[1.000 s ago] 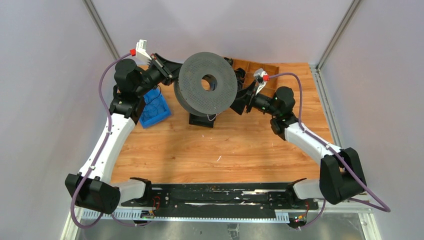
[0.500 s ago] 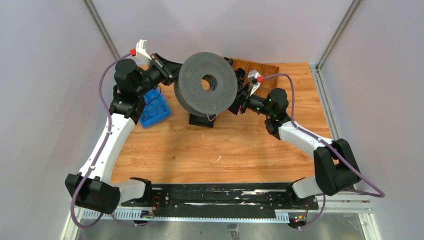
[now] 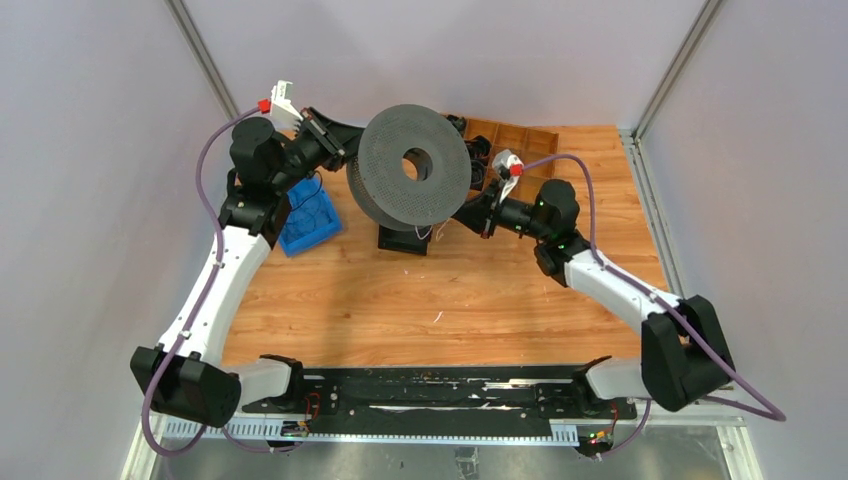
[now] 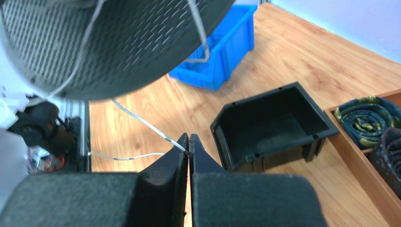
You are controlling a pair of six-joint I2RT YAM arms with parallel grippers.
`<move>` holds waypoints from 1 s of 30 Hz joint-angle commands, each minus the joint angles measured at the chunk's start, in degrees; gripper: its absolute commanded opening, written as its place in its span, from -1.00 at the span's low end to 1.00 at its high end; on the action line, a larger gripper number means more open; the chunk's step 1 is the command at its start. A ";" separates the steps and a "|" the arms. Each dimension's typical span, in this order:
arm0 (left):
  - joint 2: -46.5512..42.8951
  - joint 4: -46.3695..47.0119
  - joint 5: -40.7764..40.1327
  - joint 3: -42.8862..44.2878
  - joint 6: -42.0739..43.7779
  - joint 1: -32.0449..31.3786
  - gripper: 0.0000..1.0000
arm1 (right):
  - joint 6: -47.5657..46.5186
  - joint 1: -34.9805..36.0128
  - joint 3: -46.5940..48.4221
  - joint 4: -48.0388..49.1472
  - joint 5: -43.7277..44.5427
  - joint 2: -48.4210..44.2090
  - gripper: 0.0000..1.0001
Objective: Wrap the cables
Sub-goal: Wrap the cable around the cable reel.
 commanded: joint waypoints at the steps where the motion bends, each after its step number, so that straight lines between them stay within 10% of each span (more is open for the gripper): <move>1: 0.71 -0.20 -3.59 3.69 0.90 0.87 -0.99 | -17.80 2.29 -2.85 -16.70 -2.97 -6.15 -0.99; 10: 3.75 -4.83 -8.33 8.52 3.68 1.27 -0.99 | -40.44 11.56 -2.23 -43.09 -3.33 -13.63 -0.99; 30: 4.80 -17.99 -20.31 12.35 11.05 1.45 -0.99 | -43.61 33.72 22.09 -60.89 4.17 0.44 -0.99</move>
